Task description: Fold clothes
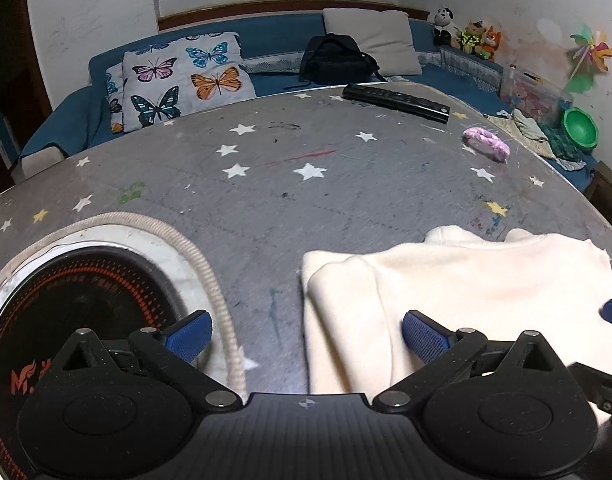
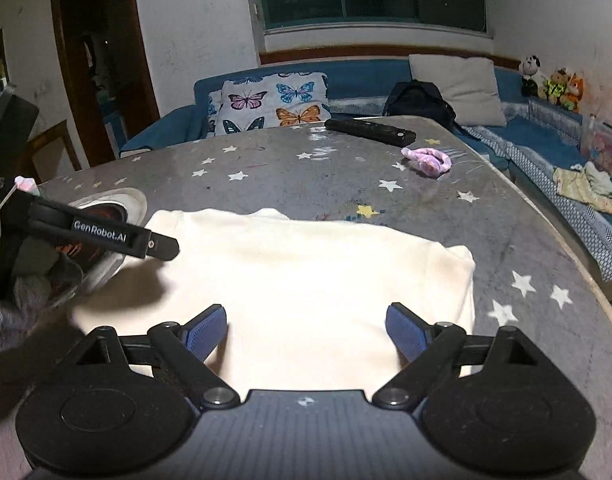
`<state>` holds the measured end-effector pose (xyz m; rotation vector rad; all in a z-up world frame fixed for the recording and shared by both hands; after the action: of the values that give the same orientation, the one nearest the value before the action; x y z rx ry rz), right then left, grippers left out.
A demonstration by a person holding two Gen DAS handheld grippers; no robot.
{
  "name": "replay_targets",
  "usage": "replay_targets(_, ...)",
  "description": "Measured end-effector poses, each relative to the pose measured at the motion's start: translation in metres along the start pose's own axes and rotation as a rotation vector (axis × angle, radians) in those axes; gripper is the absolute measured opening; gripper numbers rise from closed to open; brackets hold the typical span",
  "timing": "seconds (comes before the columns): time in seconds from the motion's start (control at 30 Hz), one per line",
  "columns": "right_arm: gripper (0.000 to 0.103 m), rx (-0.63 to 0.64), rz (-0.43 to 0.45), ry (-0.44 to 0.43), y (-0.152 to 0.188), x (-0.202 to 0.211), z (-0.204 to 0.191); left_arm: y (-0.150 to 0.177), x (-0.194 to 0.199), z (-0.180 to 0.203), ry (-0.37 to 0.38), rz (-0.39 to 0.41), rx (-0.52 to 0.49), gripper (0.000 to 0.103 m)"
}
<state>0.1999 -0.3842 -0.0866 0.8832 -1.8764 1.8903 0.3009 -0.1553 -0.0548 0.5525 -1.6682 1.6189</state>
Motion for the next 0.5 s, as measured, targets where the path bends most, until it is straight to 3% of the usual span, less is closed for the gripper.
replay_targets(0.1, 0.099, 0.003, 0.009, 0.003, 0.006, 0.009, -0.001, 0.003, 0.004, -0.004, 0.0, 0.009, 0.006, 0.103)
replay_targets(0.27, 0.102, -0.007, -0.007, -0.006, 0.021, 0.017, 0.004, 0.009, 0.007, -0.011, 0.012, 0.012, 0.031, 0.103)
replay_targets(0.37, 0.103, 0.013, -0.008, 0.043, 0.024, 0.02, 0.009, 0.01, 0.014, -0.012, 0.017, 0.02, 0.039, 0.103)
replay_targets(0.5, 0.103, -0.017, 0.044, 0.006, 0.02, 0.036, 0.008, 0.013, 0.022, -0.015, 0.016, 0.036, 0.05, 0.103)
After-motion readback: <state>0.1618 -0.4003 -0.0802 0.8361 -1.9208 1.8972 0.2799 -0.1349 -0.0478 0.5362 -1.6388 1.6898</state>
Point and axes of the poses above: each gripper's, at about its wrist camera, not at the fingertips, and x roughly against the way its jaws point, z to its right, y to its underside, the point moved 7 cm from there along -x, roughly the way its jaws point, and after that the axes turned 5 degrees about y, right-handed, at the moved point
